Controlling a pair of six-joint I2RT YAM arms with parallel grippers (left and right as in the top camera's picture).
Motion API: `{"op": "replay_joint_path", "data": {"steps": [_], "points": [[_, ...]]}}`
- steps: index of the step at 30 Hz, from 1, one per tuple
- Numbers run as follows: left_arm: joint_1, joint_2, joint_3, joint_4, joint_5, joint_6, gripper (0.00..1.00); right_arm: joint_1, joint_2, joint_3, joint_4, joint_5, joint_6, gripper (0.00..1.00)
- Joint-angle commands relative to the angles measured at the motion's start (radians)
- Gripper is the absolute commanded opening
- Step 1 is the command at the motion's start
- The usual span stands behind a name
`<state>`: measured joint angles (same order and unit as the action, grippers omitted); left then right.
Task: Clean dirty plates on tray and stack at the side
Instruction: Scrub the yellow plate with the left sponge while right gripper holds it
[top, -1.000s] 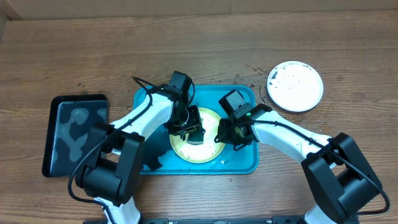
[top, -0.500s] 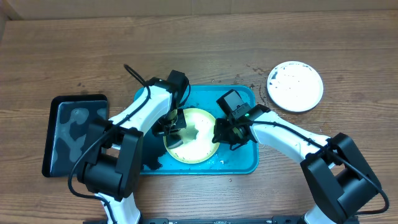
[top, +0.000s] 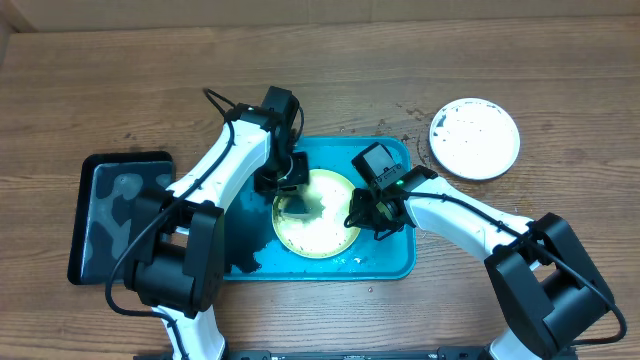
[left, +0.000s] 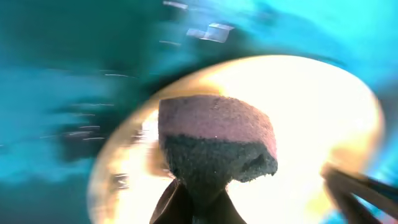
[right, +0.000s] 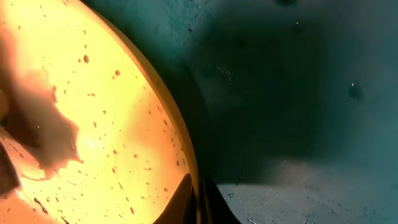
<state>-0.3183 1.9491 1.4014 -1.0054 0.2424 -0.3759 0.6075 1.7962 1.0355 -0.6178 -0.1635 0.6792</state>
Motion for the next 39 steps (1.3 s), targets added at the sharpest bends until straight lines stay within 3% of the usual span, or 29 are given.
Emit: {"op": "replay_joint_path", "data": {"steps": [1,6,13,17,19,25,33,39], "points": [[-0.019,0.020,-0.008,0.029,0.214,0.064,0.04,-0.003,-0.002,-0.004,0.003,0.018,-0.005,0.04],[-0.052,0.020,-0.070,0.087,0.166,0.051,0.04,-0.003,-0.002,-0.004,0.003,0.013,-0.005,0.04],[-0.055,0.020,-0.131,0.105,-0.174,-0.054,0.04,-0.003,-0.002,-0.004,-0.001,0.013,-0.006,0.04],[-0.055,0.020,-0.145,0.130,-0.316,-0.055,0.04,-0.003,-0.002,-0.004,-0.006,0.013,-0.006,0.04],[-0.054,0.019,-0.143,0.102,-0.462,-0.057,0.04,-0.003,-0.002,-0.004,-0.008,0.013,-0.006,0.04],[-0.037,0.019,-0.076,-0.049,-0.675,-0.143,0.04,-0.003,-0.002,-0.004,-0.009,0.013,-0.006,0.04],[-0.034,0.018,0.149,-0.249,-0.699,-0.286,0.04,-0.003,-0.003,0.025,-0.031,-0.004,-0.052,0.04],[-0.016,-0.003,0.281,-0.325,-0.610,-0.301,0.04,0.000,-0.003,0.152,-0.136,0.019,-0.120,0.04]]}}
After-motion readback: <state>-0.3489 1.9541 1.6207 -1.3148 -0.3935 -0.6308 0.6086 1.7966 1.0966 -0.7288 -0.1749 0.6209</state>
